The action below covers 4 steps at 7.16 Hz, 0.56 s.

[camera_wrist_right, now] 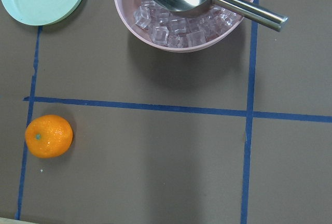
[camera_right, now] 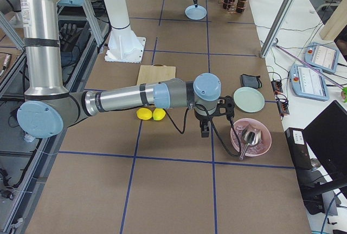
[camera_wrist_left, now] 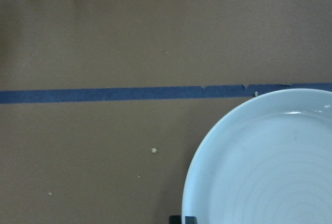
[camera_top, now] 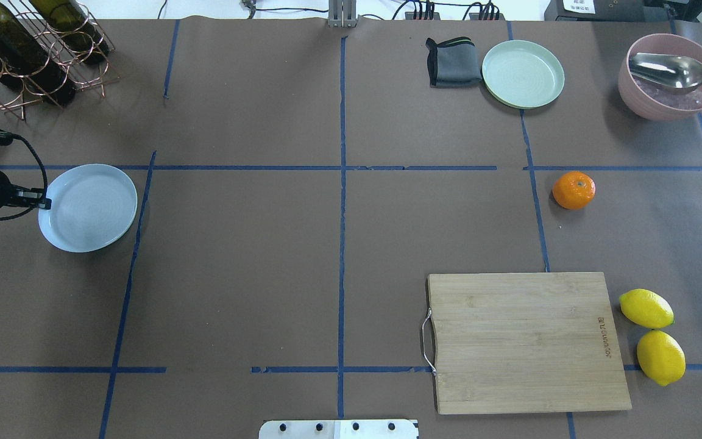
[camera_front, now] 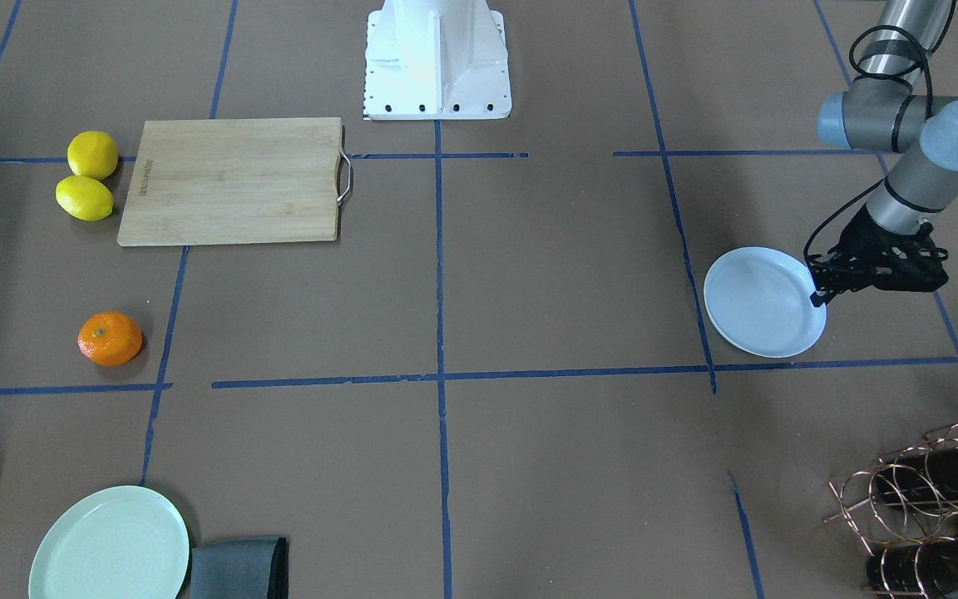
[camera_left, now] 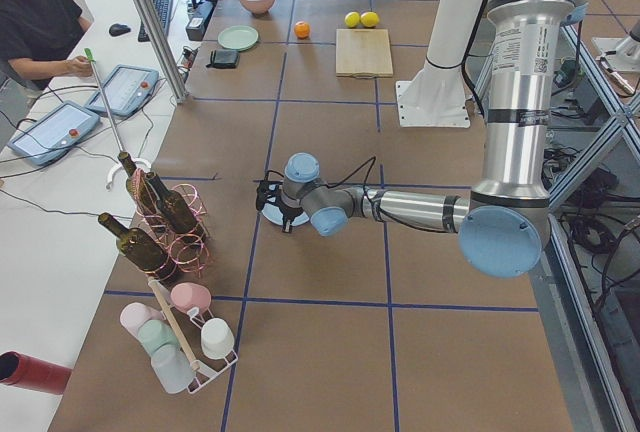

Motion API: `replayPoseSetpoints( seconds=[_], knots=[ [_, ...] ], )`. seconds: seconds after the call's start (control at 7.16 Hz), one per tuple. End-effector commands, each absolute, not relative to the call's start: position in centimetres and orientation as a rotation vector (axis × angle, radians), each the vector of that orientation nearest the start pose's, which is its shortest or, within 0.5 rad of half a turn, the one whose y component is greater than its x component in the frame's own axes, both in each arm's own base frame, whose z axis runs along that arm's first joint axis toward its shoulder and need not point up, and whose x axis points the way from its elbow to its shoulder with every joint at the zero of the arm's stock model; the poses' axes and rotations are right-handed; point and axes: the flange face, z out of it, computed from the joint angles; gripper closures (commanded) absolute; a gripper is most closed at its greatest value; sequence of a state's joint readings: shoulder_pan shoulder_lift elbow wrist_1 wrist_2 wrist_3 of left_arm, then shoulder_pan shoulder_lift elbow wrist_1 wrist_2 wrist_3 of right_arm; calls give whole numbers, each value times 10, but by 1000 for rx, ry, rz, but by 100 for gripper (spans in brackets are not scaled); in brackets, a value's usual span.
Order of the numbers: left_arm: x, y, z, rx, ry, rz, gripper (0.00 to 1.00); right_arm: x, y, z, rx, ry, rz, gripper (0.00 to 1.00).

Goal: Pick orange to plate
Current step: 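Close the left gripper on the white plate's rim, then carry the plate toward table center with left gripper while right arm moves toward orange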

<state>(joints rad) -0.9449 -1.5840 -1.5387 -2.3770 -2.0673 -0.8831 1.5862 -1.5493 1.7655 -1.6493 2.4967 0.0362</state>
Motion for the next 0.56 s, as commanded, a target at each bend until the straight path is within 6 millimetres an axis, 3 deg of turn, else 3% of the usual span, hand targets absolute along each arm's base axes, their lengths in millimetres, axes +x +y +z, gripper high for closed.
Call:
replayPoseSetpoints(
  seconds=[0.0, 0.14, 0.28, 0.42],
  knots=[
    [202, -504, 546, 174, 972, -76, 100, 60, -497, 538, 121, -944, 1, 0],
    [196, -527, 497, 145, 977, -104, 100, 60, -497, 534, 113, -951, 27, 0],
    [207, -549, 434, 119, 962, -122, 100, 59, -497, 532, 109, -953, 36, 0],
    [218, -568, 390, 100, 968, -159, 100, 49, -498, 530, 93, -954, 34, 0]
  ],
)
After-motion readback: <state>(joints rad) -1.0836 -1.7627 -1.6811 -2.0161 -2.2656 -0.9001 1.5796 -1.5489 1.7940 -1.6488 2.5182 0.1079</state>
